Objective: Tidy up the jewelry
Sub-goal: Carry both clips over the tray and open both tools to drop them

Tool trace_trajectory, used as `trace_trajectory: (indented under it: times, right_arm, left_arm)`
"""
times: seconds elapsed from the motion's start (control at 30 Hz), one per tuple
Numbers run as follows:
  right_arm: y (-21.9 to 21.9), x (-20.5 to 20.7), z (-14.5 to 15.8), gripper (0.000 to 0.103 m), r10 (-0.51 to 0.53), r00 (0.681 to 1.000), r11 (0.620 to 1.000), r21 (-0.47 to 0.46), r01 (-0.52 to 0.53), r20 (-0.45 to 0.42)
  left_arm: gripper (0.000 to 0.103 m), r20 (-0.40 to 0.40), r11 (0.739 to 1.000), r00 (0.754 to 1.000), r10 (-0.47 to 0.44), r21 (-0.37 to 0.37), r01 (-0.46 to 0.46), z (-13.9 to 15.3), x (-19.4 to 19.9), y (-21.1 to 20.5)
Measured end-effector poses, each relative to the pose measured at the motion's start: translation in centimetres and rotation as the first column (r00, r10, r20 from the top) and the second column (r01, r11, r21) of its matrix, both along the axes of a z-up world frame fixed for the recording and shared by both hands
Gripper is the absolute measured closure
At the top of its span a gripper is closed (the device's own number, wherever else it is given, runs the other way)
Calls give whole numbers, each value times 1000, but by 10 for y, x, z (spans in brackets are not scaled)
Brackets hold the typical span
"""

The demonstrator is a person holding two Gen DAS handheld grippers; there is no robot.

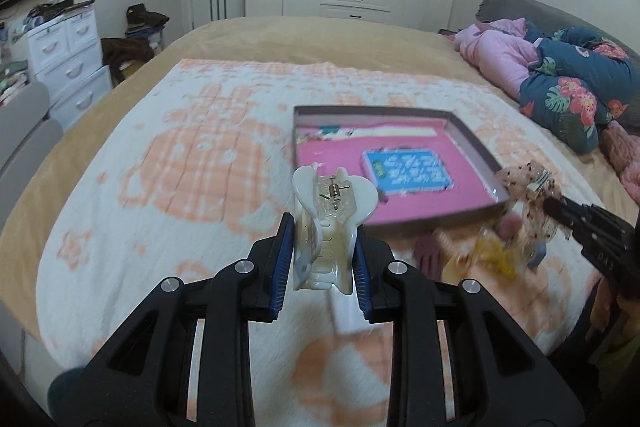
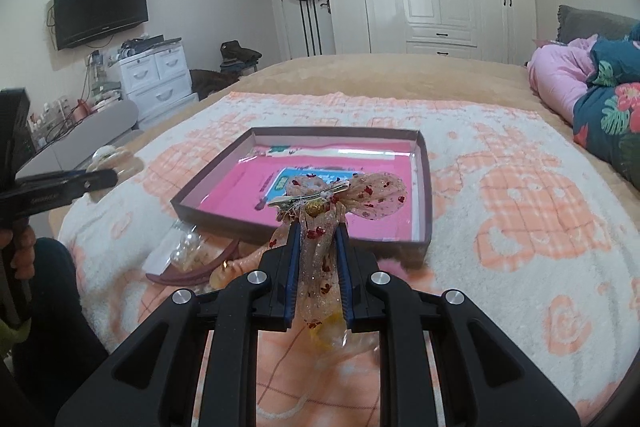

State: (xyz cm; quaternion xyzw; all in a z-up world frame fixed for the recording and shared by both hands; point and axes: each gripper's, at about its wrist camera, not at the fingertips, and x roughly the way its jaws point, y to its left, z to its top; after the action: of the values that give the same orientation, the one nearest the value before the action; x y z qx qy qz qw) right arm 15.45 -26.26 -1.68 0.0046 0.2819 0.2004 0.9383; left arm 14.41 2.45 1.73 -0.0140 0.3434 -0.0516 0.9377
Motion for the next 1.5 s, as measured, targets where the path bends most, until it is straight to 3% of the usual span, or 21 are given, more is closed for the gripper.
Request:
trace_trajectory:
  times: [0.27,0.73,1.03,1.5]
  right_arm:
    - [-4,29,29,86,-17,1000,1000,-10,17,21]
    - [-6,83,58,86,-27,998,999,-39,29,56]
    - [-7,116,40,86,-42,999,999,-11,42,2]
    - [2,136,-16,85,-36,994,998,-60,31,-99]
  left_arm:
    - [83,22,998,999,-25,-49,27,14,40,-26]
    - [83,12,997,998,-62,-40,63,9,85,-58]
    - [83,-33,997,996,-80,-25,79,-17,112,-72]
    - [83,-107,997,991,-77,-28,75,-57,129,-72]
